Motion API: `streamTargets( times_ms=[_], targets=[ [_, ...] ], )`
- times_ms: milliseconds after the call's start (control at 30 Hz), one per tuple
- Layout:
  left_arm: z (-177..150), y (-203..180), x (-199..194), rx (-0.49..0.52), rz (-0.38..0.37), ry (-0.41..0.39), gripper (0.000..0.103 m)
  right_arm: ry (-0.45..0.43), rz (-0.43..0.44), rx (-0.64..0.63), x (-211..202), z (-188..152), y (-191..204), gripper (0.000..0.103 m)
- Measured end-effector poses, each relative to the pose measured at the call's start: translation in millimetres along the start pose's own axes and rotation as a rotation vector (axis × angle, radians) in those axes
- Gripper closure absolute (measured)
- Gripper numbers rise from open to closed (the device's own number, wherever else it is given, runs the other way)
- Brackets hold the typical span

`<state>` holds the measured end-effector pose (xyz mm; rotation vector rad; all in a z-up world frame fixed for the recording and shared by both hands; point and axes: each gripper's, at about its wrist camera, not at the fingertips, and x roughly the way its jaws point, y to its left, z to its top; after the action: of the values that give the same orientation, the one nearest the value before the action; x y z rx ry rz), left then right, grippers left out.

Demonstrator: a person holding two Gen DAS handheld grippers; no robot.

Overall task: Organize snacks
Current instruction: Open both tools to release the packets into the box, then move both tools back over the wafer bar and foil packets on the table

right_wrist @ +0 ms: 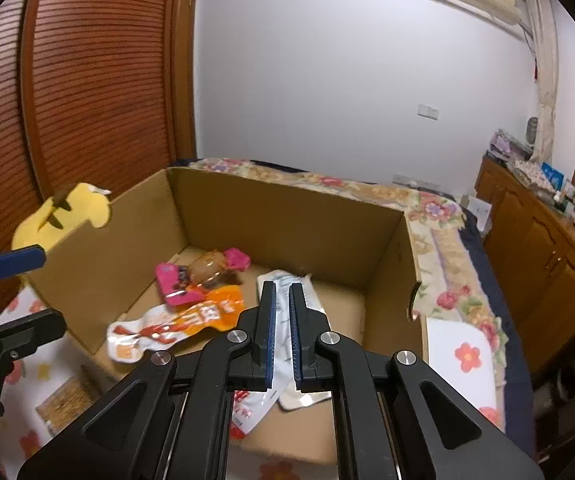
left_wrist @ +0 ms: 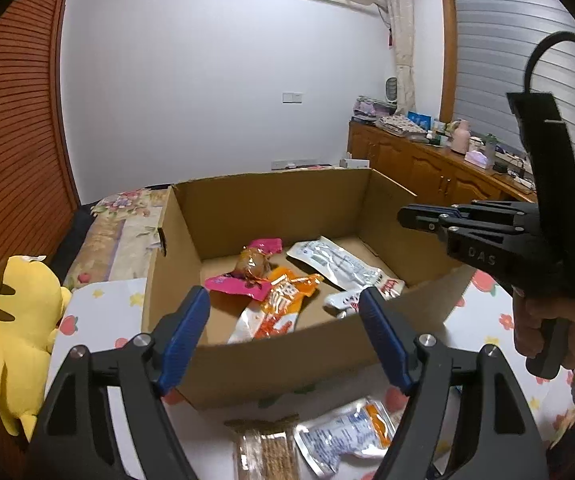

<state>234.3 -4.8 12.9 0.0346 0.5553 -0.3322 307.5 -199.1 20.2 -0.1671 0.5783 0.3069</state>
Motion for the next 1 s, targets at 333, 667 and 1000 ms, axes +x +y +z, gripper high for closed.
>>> streamTargets(
  times_ms=[333, 667, 1000],
  targets=[
    [-24, -12, -21, 0.048, 0.009, -0.023, 0.016, -0.034, 0.086, 0.005, -50, -30, 8, 0.099],
    [-62, -3, -36, 0.032, 0.024, -0.004, 0.015, -0.045, 0.109, 0.026, -93, -75, 8, 0.09],
    [-104, 19, -30, -0.016, 0.042, 0.08, 0.015, 0.034, 0.05, 0.06, -101, -138, -2, 0.066]
  ],
)
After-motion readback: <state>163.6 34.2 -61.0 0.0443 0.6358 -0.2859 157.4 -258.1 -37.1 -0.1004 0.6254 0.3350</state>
